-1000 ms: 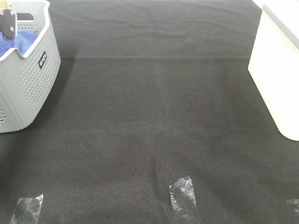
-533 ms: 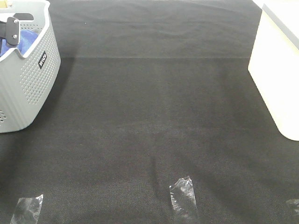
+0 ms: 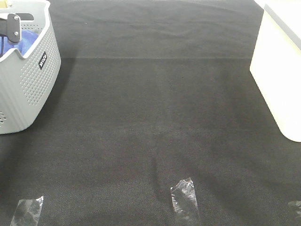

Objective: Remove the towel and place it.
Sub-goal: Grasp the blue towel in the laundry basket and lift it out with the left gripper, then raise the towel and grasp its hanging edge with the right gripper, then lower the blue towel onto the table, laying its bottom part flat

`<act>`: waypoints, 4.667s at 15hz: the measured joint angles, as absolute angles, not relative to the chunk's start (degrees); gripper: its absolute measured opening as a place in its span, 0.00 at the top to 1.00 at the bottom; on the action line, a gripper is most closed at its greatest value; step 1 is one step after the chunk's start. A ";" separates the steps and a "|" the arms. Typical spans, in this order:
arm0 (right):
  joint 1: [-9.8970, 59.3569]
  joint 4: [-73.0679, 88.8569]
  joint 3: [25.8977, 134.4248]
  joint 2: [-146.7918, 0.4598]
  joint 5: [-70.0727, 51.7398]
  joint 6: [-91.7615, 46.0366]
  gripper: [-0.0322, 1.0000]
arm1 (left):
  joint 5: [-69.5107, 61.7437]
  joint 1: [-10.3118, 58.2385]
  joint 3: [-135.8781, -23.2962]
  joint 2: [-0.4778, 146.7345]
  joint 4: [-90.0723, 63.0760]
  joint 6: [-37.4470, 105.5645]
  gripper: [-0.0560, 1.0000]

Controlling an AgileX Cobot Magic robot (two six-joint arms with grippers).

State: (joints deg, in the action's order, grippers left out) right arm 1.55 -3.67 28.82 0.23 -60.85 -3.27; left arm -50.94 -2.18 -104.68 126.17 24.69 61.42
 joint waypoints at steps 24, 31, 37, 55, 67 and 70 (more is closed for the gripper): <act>1.55 19.48 29.62 -20.00 -43.66 -25.61 0.29 | -51.51 37.87 -106.97 85.43 41.94 41.65 0.95; 1.55 74.20 29.62 -52.83 -36.96 -85.31 0.29 | -49.45 47.90 -106.97 85.43 40.11 41.48 0.95; 11.69 90.18 38.22 -73.11 -39.48 -102.50 0.20 | -49.39 49.85 -106.97 85.43 33.98 41.25 0.95; 24.18 87.38 56.78 -92.88 -49.79 -102.27 0.59 | -44.92 49.85 -106.97 86.86 33.12 41.25 0.95; 24.12 76.66 57.41 -87.78 -31.17 -76.83 0.94 | -46.64 47.84 -106.97 87.15 26.36 32.72 0.95; 24.12 58.84 63.94 -82.05 -27.10 -60.96 0.94 | -45.03 47.84 -106.97 87.15 25.84 29.74 0.95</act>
State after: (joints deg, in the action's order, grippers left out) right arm 24.12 58.84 63.94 -82.05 -27.10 -60.96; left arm -45.03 47.84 -106.97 87.15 25.84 29.74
